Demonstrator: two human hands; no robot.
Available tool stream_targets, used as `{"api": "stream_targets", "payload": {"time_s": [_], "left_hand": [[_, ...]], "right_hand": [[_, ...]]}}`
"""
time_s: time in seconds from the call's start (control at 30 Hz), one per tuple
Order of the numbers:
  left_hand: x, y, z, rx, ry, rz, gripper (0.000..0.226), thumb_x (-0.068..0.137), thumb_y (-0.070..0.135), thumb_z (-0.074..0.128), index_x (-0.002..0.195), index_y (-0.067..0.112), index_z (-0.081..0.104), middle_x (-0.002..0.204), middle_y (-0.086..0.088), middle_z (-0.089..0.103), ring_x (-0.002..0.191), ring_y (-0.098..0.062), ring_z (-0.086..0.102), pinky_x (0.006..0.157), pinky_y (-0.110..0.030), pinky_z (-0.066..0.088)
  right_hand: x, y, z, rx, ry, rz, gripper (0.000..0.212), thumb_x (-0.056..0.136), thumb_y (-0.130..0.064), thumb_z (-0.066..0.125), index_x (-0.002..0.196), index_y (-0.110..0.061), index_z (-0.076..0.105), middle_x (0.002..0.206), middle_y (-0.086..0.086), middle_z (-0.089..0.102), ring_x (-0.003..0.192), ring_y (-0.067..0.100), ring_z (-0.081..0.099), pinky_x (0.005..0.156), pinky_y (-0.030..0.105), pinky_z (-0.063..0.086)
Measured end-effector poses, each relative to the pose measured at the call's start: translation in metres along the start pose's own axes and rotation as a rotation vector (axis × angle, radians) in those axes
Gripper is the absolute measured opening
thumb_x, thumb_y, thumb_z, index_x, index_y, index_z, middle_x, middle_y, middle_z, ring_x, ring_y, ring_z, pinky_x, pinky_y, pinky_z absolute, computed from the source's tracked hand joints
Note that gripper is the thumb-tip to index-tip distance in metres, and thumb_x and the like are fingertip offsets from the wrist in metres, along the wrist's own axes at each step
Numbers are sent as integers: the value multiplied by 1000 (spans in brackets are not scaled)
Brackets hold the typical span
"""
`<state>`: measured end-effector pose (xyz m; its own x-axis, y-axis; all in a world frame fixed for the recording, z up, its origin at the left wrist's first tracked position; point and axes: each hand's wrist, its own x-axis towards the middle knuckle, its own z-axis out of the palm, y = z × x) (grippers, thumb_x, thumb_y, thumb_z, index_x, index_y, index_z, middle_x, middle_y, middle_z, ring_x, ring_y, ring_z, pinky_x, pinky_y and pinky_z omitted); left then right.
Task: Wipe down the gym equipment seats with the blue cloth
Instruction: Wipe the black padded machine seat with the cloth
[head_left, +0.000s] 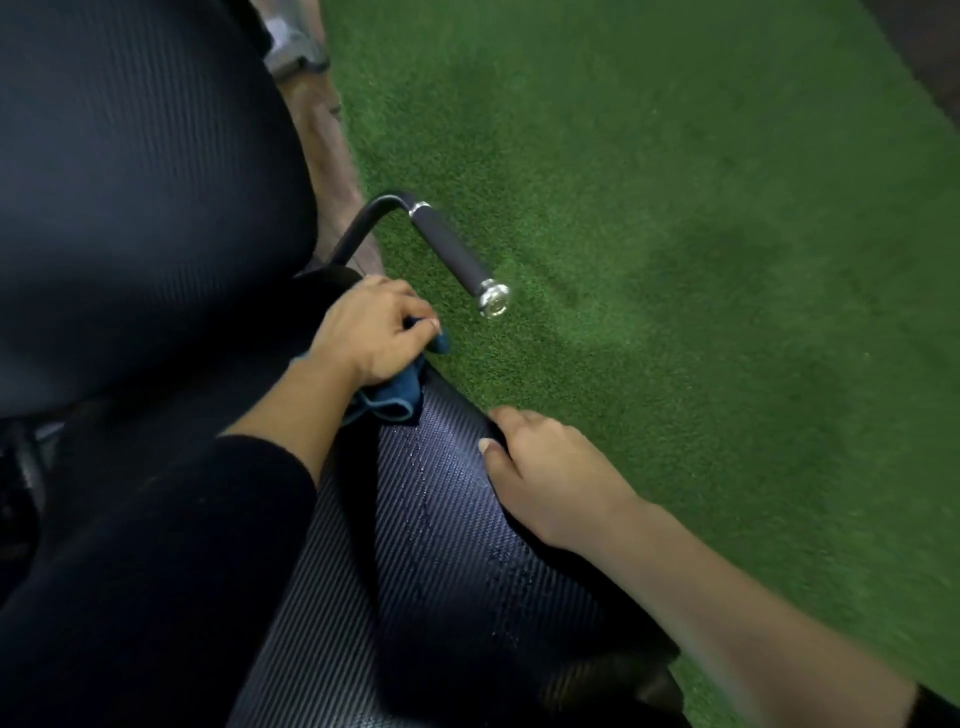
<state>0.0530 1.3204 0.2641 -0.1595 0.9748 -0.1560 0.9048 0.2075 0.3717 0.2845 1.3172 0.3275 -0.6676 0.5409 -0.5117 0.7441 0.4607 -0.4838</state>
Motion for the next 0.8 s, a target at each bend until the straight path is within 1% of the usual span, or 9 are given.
{"api": "stream_targets", "payload": {"time_s": [0.1, 0.2, 0.27, 0.33, 0.43, 0.53, 0.6, 0.7, 0.8], "left_hand": [[-2, 19, -1, 41, -27, -28, 59, 75, 60, 27, 90, 28, 73, 97, 6, 67, 97, -23, 55, 84, -36, 47], [-26, 46, 1, 5, -47, 62, 53, 78, 59, 28, 90, 32, 72, 98, 13, 65, 98, -16, 55, 80, -32, 47], [-41, 53, 2, -43, -12, 123, 45, 83, 55, 33, 88, 33, 72, 96, 14, 64, 95, -14, 55, 77, -30, 46], [-45, 50, 2, -59, 3, 183, 41, 87, 51, 36, 89, 33, 72, 96, 14, 64, 92, -13, 55, 75, -28, 44], [-27, 30, 1, -23, -74, 260, 42, 89, 51, 34, 97, 33, 72, 97, 13, 64, 92, -14, 56, 77, -28, 45], [-3, 0, -4, -6, -69, 181, 51, 86, 55, 32, 100, 29, 73, 100, 7, 66, 94, -20, 56, 83, -37, 48], [8, -9, -2, -8, -2, 95, 53, 83, 54, 34, 97, 23, 74, 99, 1, 68, 93, -25, 56, 83, -35, 46], [8, 4, 5, -13, 69, -74, 43, 79, 47, 45, 95, 21, 75, 100, 0, 68, 98, -27, 55, 84, -34, 43], [-10, 23, 9, -49, 94, -80, 46, 78, 48, 42, 93, 21, 76, 99, 1, 68, 96, -27, 55, 82, -32, 42]], "right_hand": [[1, 1, 0, -16, 9, -9, 38, 100, -34, 34, 126, -11, 48, 122, 10, 58, 109, 31, 56, 91, 40, 45], [-4, 2, -1, -3, 27, -1, 33, 100, -35, 35, 118, -12, 51, 115, 9, 60, 105, 31, 58, 85, 38, 44], [-7, 4, -1, -6, 31, -2, 31, 99, -36, 36, 112, -13, 52, 111, 8, 60, 102, 31, 58, 82, 38, 43], [-9, 5, -2, 11, 38, -5, 31, 99, -37, 36, 110, -13, 53, 109, 8, 61, 100, 31, 58, 81, 39, 44], [-10, 9, -3, 27, 41, -13, 31, 99, -39, 36, 103, -14, 53, 102, 6, 61, 95, 30, 59, 80, 39, 46], [-10, 9, -3, 36, 38, -26, 32, 99, -40, 35, 99, -14, 52, 99, 6, 60, 92, 29, 59, 79, 40, 47], [-10, 9, -2, 41, 40, -34, 32, 100, -40, 33, 99, -13, 51, 98, 6, 60, 90, 29, 59, 79, 41, 48], [-9, 10, -1, 35, 50, -36, 30, 101, -40, 32, 97, -15, 48, 96, 5, 58, 89, 28, 59, 78, 40, 48], [-12, 8, -1, 6, 58, -35, 33, 101, -39, 31, 102, -13, 50, 99, 6, 59, 92, 29, 59, 77, 38, 46]]}}
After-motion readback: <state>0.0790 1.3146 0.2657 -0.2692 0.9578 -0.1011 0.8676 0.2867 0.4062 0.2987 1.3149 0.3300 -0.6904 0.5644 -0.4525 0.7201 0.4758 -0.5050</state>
